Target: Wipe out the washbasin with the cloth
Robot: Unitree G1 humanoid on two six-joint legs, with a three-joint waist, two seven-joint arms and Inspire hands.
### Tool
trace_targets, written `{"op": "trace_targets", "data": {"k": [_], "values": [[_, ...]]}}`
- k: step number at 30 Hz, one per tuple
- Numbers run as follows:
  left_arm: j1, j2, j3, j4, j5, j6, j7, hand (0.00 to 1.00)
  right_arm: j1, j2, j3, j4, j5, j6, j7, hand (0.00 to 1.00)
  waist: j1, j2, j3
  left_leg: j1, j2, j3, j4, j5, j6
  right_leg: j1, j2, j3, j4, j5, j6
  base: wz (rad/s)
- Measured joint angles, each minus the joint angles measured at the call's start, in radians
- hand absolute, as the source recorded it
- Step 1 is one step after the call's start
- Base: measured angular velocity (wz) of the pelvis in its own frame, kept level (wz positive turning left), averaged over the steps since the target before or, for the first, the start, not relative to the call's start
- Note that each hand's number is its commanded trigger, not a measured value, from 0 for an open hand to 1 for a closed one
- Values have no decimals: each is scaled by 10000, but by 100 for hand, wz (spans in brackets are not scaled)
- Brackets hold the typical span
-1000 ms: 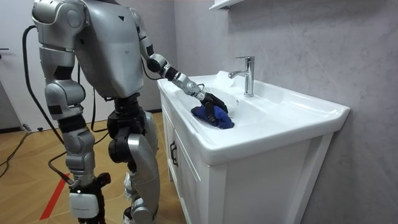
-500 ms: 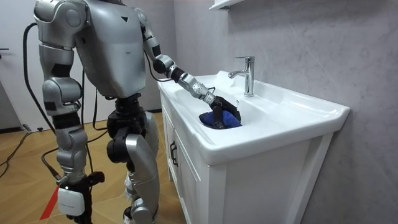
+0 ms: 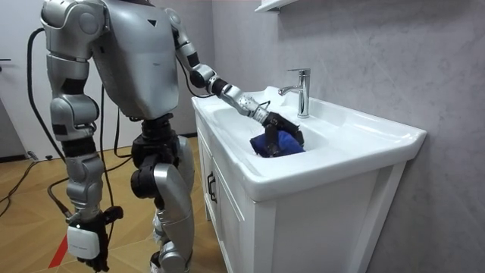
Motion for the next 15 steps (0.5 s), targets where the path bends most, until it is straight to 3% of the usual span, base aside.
{"op": "trace_targets", "data": {"k": [6, 15], "values": [[-216, 101, 0, -508, 510, -23, 2, 100, 11, -111, -6, -71, -73, -32, -86, 0, 14, 78, 52, 228, 85, 197, 4, 0, -1, 158, 146, 223, -26, 40, -62, -13], [-220, 300, -9, -652, 1934, -40, 6, 100, 26, -161, -18, -268, -62, -103, -278, 0, 72, 113, 71, 347, 95, 269, -216, -6, -12, 229, 268, 464, -227, 202, 2, -4]]}}
